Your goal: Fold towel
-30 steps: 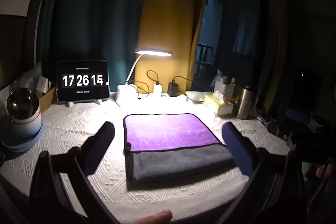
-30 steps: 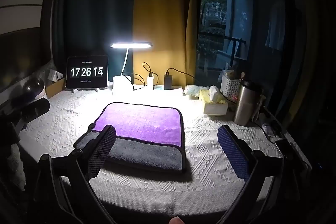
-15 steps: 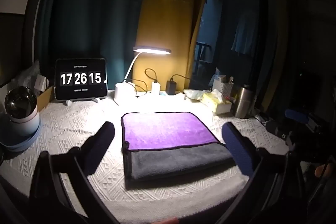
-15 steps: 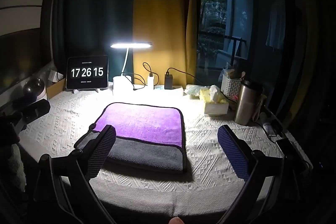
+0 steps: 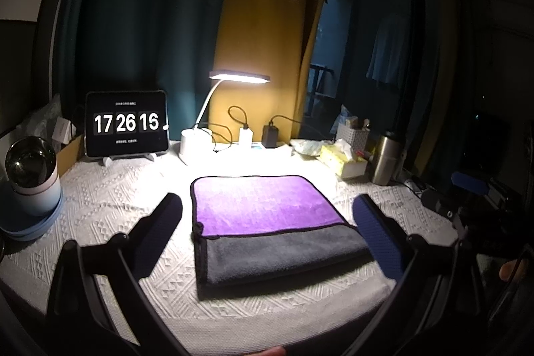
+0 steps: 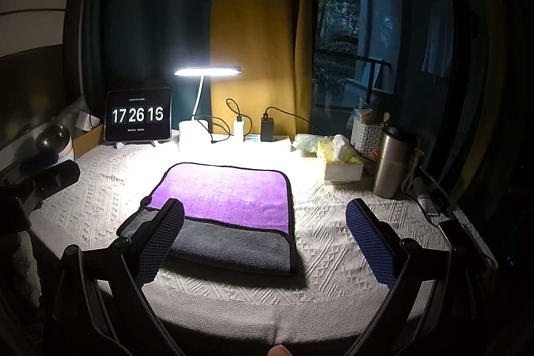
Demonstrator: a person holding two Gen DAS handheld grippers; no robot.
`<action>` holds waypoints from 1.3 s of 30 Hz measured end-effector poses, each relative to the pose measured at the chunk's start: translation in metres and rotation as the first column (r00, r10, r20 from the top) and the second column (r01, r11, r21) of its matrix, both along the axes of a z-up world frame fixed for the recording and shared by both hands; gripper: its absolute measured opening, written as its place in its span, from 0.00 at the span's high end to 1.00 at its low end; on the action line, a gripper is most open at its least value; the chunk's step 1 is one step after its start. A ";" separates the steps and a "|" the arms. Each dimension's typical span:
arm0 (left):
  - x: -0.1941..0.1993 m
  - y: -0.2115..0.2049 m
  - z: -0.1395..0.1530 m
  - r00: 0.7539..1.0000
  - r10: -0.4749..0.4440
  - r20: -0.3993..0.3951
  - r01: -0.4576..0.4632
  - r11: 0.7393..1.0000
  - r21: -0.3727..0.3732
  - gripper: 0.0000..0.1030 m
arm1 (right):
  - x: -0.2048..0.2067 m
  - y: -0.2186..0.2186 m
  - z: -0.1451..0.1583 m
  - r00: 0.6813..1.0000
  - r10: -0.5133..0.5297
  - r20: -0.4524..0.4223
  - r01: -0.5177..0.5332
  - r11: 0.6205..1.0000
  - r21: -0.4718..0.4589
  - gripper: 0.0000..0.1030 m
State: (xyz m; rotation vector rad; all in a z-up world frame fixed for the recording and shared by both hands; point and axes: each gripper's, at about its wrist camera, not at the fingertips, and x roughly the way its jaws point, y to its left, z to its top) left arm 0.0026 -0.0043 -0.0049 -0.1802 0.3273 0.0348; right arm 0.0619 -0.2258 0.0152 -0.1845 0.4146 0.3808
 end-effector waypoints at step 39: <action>0.002 -0.003 -0.002 1.000 -0.006 -0.010 0.006 1.000 -0.006 0.00 | 0.002 0.003 -0.005 1.000 0.000 -0.008 0.000 1.000 -0.001 0.03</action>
